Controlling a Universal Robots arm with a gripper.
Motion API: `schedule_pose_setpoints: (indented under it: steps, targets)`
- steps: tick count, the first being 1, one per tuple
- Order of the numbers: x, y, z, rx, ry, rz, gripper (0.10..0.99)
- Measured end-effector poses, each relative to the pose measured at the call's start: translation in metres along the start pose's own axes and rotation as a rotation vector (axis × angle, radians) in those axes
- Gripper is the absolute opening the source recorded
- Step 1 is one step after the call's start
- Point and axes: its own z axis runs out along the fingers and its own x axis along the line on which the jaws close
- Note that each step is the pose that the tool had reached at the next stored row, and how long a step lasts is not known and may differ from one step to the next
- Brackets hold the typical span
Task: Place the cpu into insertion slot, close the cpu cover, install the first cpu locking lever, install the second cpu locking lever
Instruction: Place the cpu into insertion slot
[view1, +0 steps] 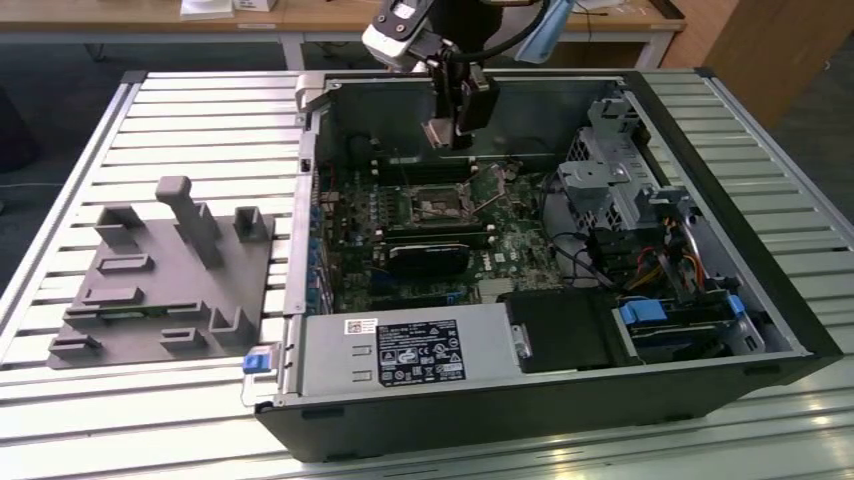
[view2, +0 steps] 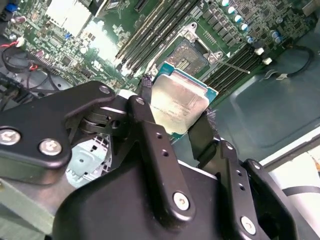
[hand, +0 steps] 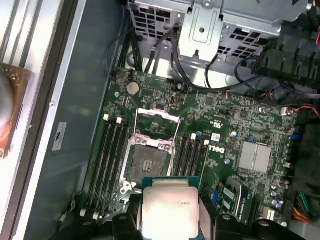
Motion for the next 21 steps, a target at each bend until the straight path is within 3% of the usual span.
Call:
schedule_pose_setpoints:
  steps: [8,17,21]
  targets:
    - [0.001,-0.0005,0.0114,0.004,-0.0078,0.113,0.541]
    - [0.0128,0.0037,0.0276,0.003,-0.0085,0.128,0.541]
    - [0.0135,0.004,0.0348,0.003,-0.009,0.13,0.541]
